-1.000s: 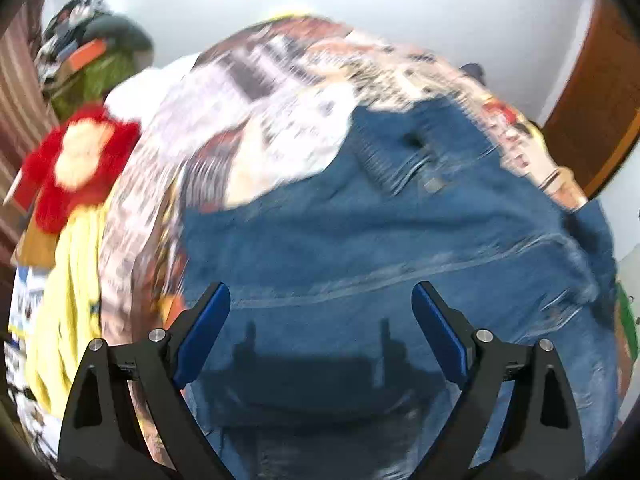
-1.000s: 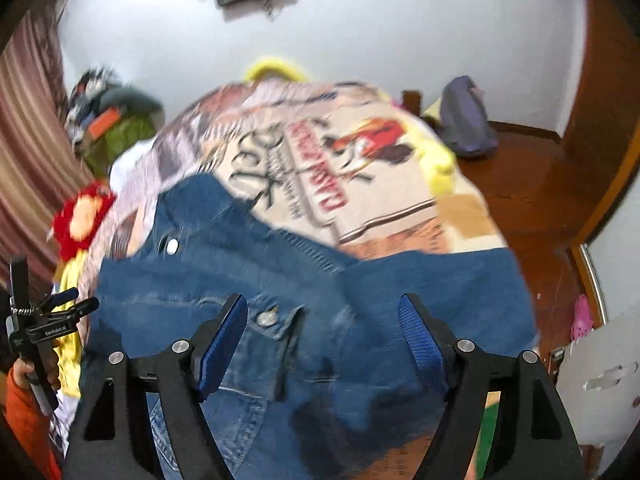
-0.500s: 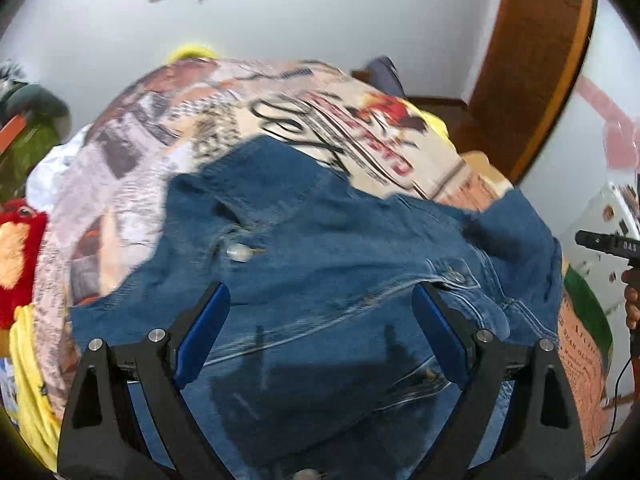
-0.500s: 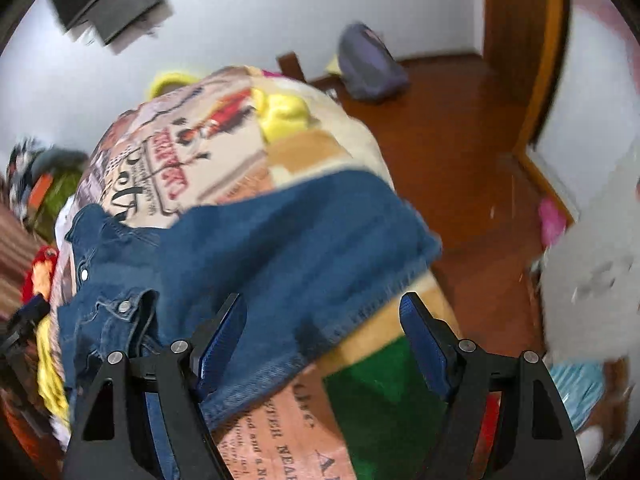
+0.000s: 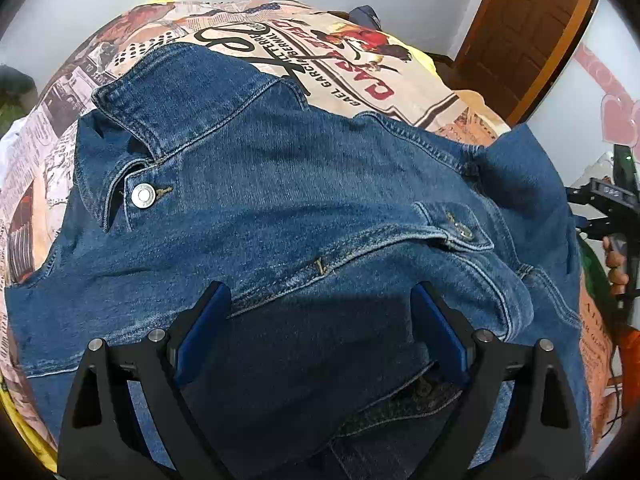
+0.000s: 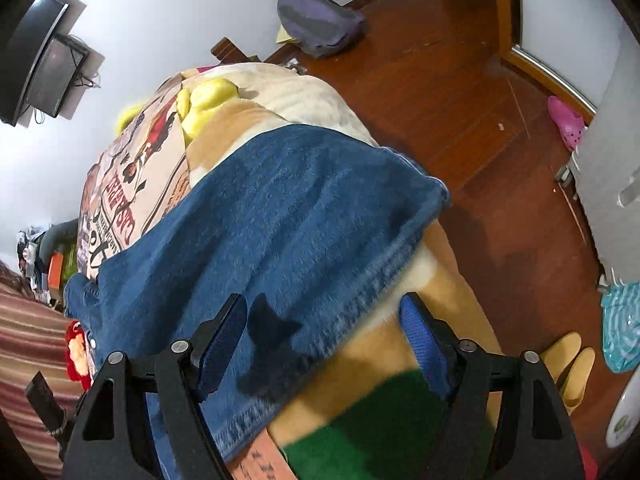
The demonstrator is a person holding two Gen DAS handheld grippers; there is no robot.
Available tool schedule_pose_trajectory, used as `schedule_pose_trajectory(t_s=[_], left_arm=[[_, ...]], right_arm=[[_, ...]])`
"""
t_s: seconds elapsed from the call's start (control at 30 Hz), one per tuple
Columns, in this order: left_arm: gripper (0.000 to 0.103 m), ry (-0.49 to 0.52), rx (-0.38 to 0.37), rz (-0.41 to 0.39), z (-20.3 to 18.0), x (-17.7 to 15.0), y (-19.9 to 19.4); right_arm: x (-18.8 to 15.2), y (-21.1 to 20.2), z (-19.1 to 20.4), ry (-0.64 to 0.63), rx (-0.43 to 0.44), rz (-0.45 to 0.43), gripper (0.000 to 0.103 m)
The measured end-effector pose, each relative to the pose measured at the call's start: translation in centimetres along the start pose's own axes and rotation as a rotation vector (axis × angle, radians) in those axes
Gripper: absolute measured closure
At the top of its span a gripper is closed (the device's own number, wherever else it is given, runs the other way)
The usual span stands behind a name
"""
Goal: Fold large clothes
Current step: 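Grasp the other jacket sleeve edge with the right gripper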
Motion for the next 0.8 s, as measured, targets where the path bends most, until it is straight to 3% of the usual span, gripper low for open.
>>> schedule_pose_trajectory(t_s=[0.13, 0.2, 0.27, 0.37, 0.6, 0.8], left_arm=[[0.01, -0.001, -0.003, 0.0, 0.0, 0.1, 0.0], [0.01, -0.003, 0.0, -0.002, 0.0, -0.1, -0.1], [0.01, -0.009, 0.0, -0.002, 0.0, -0.2, -0.2], [0.01, -0.011, 0.004, -0.002, 0.1, -0.3, -0.7], [0.01, 0.01, 0.031, -0.062, 0.4, -0.4, -3.8], [0.01, 0.001, 0.026, -0.121, 0.8, -0.6, -6.9]], right_arm=[[0.5, 0.9, 1.2, -0.047, -0.05, -0.041, 0.028], [0.7, 1.1, 1.4, -0.058, -0.074, -0.063, 0.04], [1.0, 1.0, 1.6, -0.064, -0.084, -0.085, 0.061], [1.2, 0.1, 1.9, -0.067, -0.076, -0.115, 0.082], [1.0, -5.5, 5.2, -0.113, 0.015, -0.254, 0.089], [-0.5, -11.1, 11.1, -0.239, 0.111, -0.322, 0.091]])
Point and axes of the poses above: each gripper's, at about its wrist camera, not at the fingertips, and y roughly the way its jaws point, z to its left, x to its top, the point moved 3 cm from there along y, roughly the way its jaws point
